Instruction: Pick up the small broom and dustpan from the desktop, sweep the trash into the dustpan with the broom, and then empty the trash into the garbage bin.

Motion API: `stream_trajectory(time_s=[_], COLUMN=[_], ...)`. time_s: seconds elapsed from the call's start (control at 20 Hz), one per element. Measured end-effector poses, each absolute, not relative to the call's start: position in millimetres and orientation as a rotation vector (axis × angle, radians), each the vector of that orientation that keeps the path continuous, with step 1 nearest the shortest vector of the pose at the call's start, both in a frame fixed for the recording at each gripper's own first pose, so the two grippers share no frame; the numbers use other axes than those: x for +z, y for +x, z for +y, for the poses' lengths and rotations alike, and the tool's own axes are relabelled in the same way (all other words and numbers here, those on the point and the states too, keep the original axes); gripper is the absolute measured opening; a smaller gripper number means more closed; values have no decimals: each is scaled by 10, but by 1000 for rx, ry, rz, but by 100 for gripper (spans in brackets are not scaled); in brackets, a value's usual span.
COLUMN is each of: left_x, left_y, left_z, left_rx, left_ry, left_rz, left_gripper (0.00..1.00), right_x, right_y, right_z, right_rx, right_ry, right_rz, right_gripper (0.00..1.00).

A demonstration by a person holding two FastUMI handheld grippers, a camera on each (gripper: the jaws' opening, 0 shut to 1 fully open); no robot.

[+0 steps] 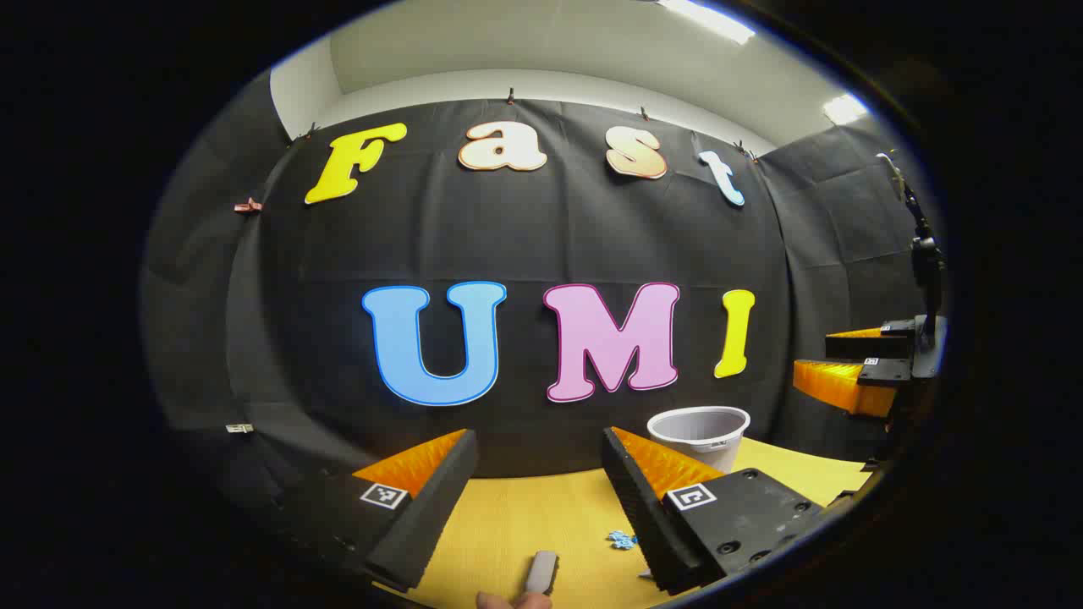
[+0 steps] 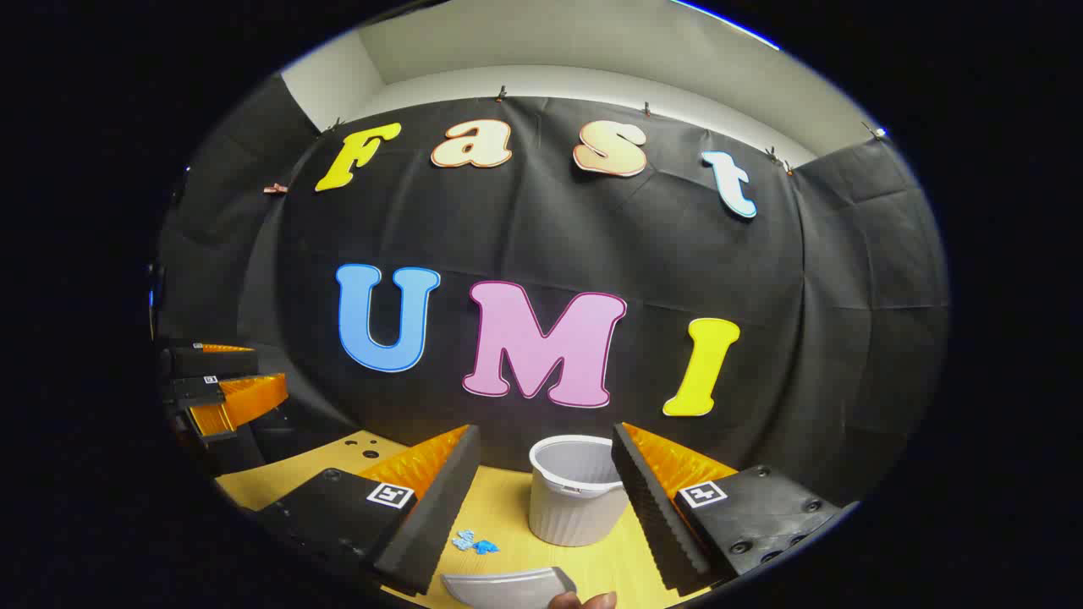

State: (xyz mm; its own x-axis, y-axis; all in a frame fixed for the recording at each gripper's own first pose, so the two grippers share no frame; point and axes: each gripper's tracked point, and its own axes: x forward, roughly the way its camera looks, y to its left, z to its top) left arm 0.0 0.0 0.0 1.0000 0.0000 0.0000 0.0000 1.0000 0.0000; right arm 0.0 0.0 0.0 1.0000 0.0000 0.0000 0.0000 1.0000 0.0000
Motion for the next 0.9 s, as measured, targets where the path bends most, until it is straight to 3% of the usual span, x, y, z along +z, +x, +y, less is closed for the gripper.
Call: stream_trajectory(time_s=[0.15, 0.25, 0.35, 0.4, 0.6, 0.65, 0.7, 0.9], left_x=[-16, -29, -37, -63, -81, -73, -108, -166], left_y=[-1, 4, -4, -4, -18, -8, -20, -27], left_z=[-34, -24, -27, -25, 5, -4, 3, 8], left_rx=[-1, -1, 1, 2, 17, 20, 22, 35], left_ry=[-3, -2, -3, -6, -12, -11, -9, -16], left_rz=[6, 12, 17, 20, 29, 33, 36, 52], left_gripper=[95, 95, 95, 96, 95, 96, 96, 95], right_x=[-11, -16, -23, -22, -33, -43, -67, -326], right_y=[-24, -43, -67, -74, -99, -98, -99, -153], right_z=[18, 35, 47, 43, 67, 85, 112, 198], right_rx=[5, 9, 14, 17, 29, 36, 45, 119], right_ry=[7, 4, -7, -12, 9, 19, 22, -12], right_rz=[8, 12, 14, 15, 26, 32, 40, 115], right_gripper=[93, 97, 93, 97, 97, 93, 97, 97])
